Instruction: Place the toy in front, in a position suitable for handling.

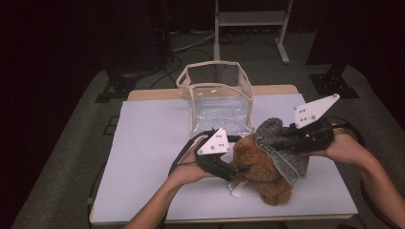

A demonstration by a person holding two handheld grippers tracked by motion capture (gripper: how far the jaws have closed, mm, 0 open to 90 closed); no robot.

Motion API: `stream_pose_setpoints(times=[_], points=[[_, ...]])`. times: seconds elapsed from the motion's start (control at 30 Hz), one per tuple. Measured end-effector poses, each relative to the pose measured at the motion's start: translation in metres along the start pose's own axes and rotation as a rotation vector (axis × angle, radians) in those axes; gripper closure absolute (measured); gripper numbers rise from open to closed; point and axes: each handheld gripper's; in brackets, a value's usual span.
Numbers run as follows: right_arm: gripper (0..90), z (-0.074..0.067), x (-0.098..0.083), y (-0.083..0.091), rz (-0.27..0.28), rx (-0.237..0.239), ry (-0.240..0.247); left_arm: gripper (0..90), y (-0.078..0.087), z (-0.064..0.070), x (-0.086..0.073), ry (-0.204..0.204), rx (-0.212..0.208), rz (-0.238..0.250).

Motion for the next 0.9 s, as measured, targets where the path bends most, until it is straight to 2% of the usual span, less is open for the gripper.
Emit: stream_pose_setpoints(times=[0.27, 0.4, 0.53, 0.63, 0.73, 0.8, 0.9], points=[[77.8, -0.001, 0.004, 0.005, 0.043, -0.003, 0.001, 49.1, -0.002, 0.000, 0.004, -0.023, 0.003, 0.036], [77.6, -0.001, 0.007, 0.011, 0.067, -0.017, 0.011, 52.2, -0.003, -0.001, 0.005, -0.002, -0.015, 0.070], [77.4, -0.005, 0.018, 0.018, 0.089, -0.026, 0.042, 53.1, -0.006, 0.001, 0.011, -0.028, -0.026, 0.070], [77.3, -0.011, 0.033, 0.017, 0.070, -0.013, 0.084, 53.4, -0.010, 0.004, 0.017, -0.046, -0.030, 0.065], [77.1, -0.019, 0.046, 0.007, 0.023, 0.015, 0.126, 53.4, -0.013, 0.006, 0.020, -0.065, -0.028, 0.059], [77.0, -0.022, 0.049, 0.003, -0.006, 0.018, 0.139, 53.4, -0.013, 0.005, 0.019, -0.062, -0.034, 0.065], [76.8, -0.020, 0.045, 0.014, -0.012, -0.002, 0.128, 57.0, -0.010, 0.003, 0.020, -0.049, -0.037, 0.091]])
Point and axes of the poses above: each handheld gripper's, and its own axes: y roughly backward along the jaws, x roughly out of its top, z roughly to its right, and after that the axes turned 1 degree about z, right-handed
